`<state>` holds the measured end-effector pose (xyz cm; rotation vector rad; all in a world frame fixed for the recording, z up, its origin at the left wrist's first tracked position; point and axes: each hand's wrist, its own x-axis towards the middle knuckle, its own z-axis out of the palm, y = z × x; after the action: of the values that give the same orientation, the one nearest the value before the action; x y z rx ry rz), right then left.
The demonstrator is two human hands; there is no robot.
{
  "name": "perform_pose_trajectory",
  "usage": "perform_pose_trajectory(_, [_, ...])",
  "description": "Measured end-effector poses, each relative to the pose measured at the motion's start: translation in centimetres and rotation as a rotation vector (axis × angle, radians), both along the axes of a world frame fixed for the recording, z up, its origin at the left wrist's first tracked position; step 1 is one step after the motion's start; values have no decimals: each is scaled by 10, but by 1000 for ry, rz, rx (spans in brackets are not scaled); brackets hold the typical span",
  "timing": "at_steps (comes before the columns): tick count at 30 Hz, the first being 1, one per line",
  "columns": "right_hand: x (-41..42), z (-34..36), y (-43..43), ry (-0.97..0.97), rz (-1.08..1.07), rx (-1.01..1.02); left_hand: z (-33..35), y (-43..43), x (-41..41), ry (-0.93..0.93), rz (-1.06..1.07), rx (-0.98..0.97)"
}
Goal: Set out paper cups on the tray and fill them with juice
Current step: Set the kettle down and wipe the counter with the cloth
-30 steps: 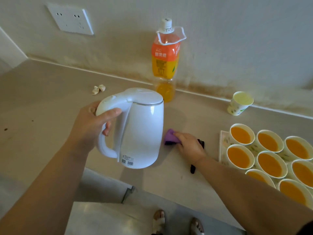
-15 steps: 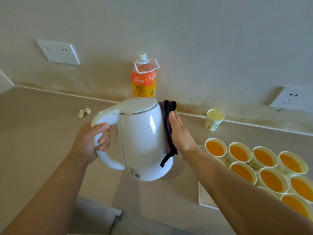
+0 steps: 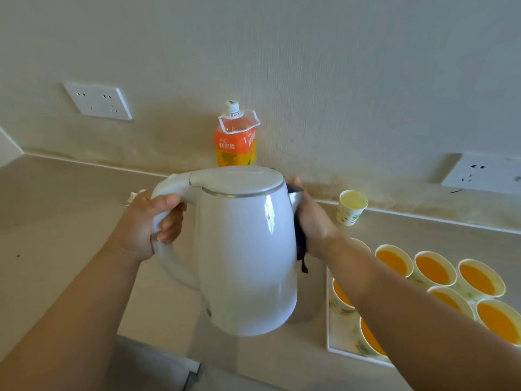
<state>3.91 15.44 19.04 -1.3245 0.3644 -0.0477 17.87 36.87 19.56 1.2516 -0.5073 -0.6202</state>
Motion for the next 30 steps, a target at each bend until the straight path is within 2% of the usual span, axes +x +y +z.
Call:
perform_pose_trajectory(2, [-1,-6,6,-38,-157,-25,-1,0,1,-15,55,18])
perform_pose_trajectory(4, [-2,-8,15,-156,-238,-146,0,-3,-1,-47,127,31])
perform_pose_trajectory(6, [-1,-7,25,-264,-343,-389,-1,-9,-4,-67,201,17])
perform_pose_trajectory(8, [4,-5,35,-277,-453,-682,-1,-17,-9,-78,259,8])
perform_pose_trajectory(13, [10,-28,54,-404,-555,-1321,-7,-25,-15,-82,341,-7])
perform_pose_trajectory(15, [6,-52,44,-517,-547,-1501,-9,-23,-15,-63,321,-29])
perform_pose_trajectory(16, [3,-64,40,-561,-529,-1520,-8,-21,-16,-63,315,-26])
perform_pose_trajectory(17, [0,-73,37,-574,-510,-1471,-8,-18,-15,-66,304,-27])
perform_pose_trajectory(18, [-3,-77,36,-549,-490,-1341,-8,-14,-15,-69,292,-30])
perform_pose_trajectory(21, [1,-63,20,-314,-357,-661,-2,-4,-10,-95,219,-32])
perform_pose_trajectory(23, [7,-35,2,-80,-189,-346,4,1,-4,-100,102,-56])
perform_pose_trajectory(24, [9,-18,-4,-3,-110,-258,7,2,-1,-87,42,-73])
perform_pose_trajectory(26, [17,5,-15,48,-39,-206,11,2,2,-40,-19,-96])
perform_pose_trajectory(30, [29,7,-14,68,-38,-151,16,-4,3,-5,36,-47])
